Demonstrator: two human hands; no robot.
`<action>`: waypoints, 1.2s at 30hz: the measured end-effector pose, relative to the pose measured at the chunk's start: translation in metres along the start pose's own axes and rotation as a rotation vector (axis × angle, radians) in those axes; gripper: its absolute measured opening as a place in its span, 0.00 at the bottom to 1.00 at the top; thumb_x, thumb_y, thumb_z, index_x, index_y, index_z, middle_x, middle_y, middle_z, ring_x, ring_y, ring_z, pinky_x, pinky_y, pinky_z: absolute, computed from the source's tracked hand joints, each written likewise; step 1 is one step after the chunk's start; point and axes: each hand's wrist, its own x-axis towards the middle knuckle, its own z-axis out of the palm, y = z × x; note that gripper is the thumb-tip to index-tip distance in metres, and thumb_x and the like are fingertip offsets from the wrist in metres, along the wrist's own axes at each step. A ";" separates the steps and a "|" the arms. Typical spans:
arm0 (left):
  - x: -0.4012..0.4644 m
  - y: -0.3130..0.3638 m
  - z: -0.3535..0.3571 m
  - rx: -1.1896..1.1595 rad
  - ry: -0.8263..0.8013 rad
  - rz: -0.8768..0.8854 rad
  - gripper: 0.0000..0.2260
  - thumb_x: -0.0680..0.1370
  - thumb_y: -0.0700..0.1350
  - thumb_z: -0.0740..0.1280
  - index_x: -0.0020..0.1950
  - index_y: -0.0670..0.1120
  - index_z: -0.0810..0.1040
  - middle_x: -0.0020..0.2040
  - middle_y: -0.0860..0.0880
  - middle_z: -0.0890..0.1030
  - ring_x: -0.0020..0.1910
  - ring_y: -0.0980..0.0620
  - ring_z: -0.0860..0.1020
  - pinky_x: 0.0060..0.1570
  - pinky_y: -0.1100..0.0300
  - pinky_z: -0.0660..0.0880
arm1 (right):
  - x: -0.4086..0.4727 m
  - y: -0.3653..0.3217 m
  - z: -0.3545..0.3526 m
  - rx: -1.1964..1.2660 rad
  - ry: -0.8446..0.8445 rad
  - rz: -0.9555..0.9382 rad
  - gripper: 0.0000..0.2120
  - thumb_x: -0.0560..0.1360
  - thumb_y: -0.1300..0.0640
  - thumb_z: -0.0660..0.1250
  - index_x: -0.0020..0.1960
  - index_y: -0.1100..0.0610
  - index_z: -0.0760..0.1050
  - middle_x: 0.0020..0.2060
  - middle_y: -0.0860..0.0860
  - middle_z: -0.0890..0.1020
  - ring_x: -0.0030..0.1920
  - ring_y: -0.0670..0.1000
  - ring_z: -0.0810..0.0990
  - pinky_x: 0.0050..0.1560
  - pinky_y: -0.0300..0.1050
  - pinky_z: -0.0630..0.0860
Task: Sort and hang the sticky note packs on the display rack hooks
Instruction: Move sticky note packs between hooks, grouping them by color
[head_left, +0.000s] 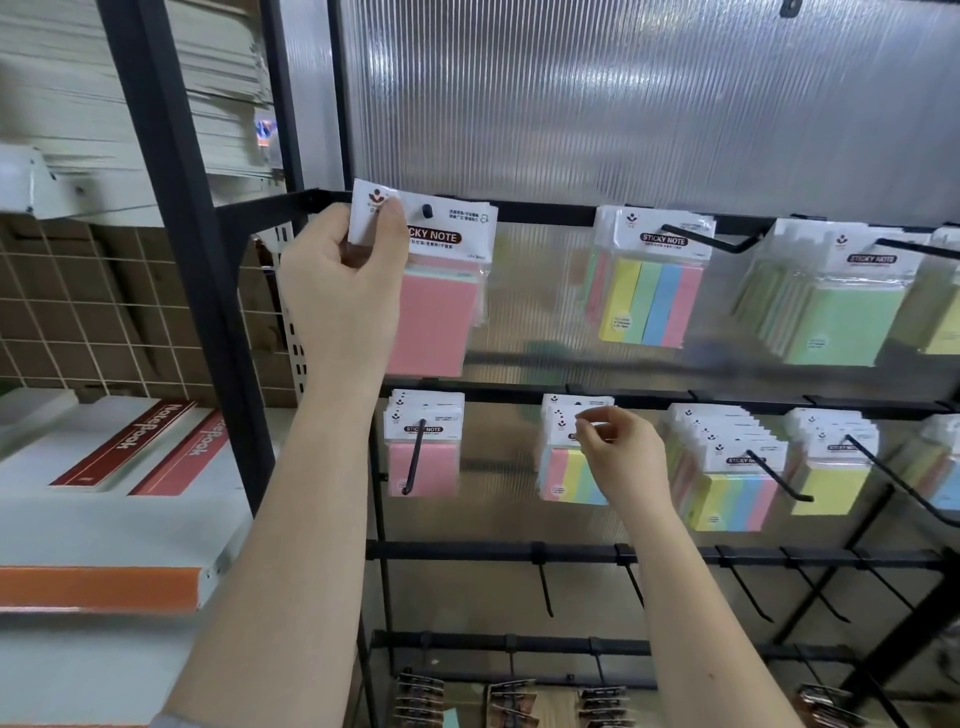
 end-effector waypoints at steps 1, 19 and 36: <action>0.000 -0.002 0.001 0.001 -0.012 -0.013 0.09 0.78 0.51 0.64 0.39 0.50 0.76 0.39 0.53 0.81 0.40 0.54 0.82 0.39 0.54 0.80 | 0.000 0.000 0.000 -0.001 -0.002 -0.001 0.09 0.78 0.56 0.62 0.54 0.55 0.79 0.46 0.50 0.83 0.34 0.43 0.75 0.30 0.35 0.65; 0.034 -0.047 0.037 0.149 -0.089 -0.324 0.09 0.74 0.51 0.70 0.40 0.49 0.75 0.40 0.55 0.78 0.40 0.57 0.78 0.36 0.63 0.74 | 0.013 0.017 -0.006 0.063 0.070 0.129 0.11 0.80 0.56 0.61 0.56 0.58 0.78 0.39 0.49 0.78 0.35 0.46 0.75 0.32 0.38 0.71; 0.042 -0.063 0.060 0.139 -0.052 -0.386 0.07 0.74 0.50 0.70 0.46 0.49 0.75 0.44 0.53 0.80 0.44 0.54 0.79 0.42 0.56 0.78 | 0.026 0.044 0.007 0.116 0.101 0.264 0.20 0.80 0.54 0.61 0.69 0.59 0.68 0.62 0.54 0.78 0.45 0.50 0.76 0.36 0.39 0.67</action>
